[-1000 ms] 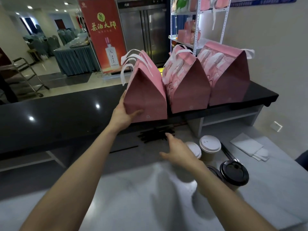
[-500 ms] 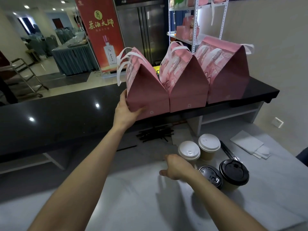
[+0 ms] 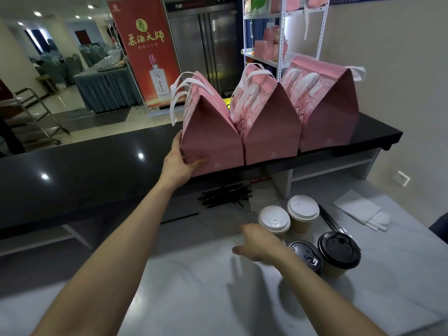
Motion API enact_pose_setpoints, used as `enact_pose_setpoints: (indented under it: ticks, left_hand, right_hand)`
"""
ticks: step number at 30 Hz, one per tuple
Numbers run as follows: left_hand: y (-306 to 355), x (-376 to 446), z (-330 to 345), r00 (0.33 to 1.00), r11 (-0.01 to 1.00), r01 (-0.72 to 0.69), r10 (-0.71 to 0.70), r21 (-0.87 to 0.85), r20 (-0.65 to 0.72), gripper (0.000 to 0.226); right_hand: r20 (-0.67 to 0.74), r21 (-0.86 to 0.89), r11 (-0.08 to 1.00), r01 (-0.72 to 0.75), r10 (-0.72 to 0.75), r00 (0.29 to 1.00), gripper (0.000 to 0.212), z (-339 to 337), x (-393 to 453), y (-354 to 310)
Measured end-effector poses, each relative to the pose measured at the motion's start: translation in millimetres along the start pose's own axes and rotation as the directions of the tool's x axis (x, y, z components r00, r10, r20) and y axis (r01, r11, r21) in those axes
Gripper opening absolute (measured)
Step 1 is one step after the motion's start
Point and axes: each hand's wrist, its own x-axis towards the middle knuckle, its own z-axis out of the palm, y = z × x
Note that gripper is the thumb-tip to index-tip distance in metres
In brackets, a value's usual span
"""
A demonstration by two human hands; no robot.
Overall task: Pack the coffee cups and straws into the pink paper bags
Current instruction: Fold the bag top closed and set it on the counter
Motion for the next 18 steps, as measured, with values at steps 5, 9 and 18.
enact_pose_setpoints:
  ticks: [5,9,18]
  left_hand:
    - [6.2,-6.8,-8.9,0.998,0.998,0.055,-0.054,-0.009,0.032,0.125]
    - [3.5,-32.8,-35.6,0.999,0.992,0.029,-0.034,0.126,0.037,0.101]
    - [-100.6,-191.5,-124.7,0.946,0.745,0.082,-0.266,0.662,0.183,0.063]
  right_hand:
    - [-0.003,-0.004,1.0,0.006,-0.006,1.0,0.064,-1.5,-0.4,-2.9]
    - [0.008,-0.026,0.999,0.026,-0.026,1.0,0.067,-1.1,1.9,-11.9]
    - [0.116,-0.063,0.96,0.272,-0.263,0.958,0.077,25.5,11.1,-85.3]
